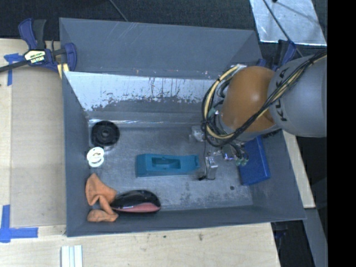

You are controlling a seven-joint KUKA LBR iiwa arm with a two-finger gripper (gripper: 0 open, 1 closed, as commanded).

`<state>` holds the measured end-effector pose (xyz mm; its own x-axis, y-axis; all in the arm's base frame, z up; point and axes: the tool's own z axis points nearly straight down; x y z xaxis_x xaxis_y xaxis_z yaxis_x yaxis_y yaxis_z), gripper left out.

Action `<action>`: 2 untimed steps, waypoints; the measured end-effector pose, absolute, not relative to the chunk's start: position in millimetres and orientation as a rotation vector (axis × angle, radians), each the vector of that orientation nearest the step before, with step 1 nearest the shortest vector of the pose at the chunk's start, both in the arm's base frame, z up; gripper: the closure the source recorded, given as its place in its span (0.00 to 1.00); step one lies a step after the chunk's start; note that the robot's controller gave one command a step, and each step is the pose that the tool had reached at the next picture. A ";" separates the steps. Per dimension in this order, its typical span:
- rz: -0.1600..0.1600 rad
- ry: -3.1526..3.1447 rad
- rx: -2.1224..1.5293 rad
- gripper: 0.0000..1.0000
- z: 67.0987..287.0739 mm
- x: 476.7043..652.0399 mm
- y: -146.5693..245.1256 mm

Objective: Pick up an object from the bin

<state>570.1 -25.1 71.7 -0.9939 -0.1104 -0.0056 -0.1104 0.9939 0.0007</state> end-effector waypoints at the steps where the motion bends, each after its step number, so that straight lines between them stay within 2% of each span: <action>1: -0.003 3.121 -0.330 0.00 70.6 550.3 16.1; 2: 0.003 3.106 -0.434 1.00 71.6 563.9 35.7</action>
Offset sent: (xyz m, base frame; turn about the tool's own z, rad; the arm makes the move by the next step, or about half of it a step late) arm -0.0078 0.0599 -0.0017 -0.1679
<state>563.9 35.7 71.6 -0.9616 -0.2743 -0.0054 -0.2743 0.9616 0.0011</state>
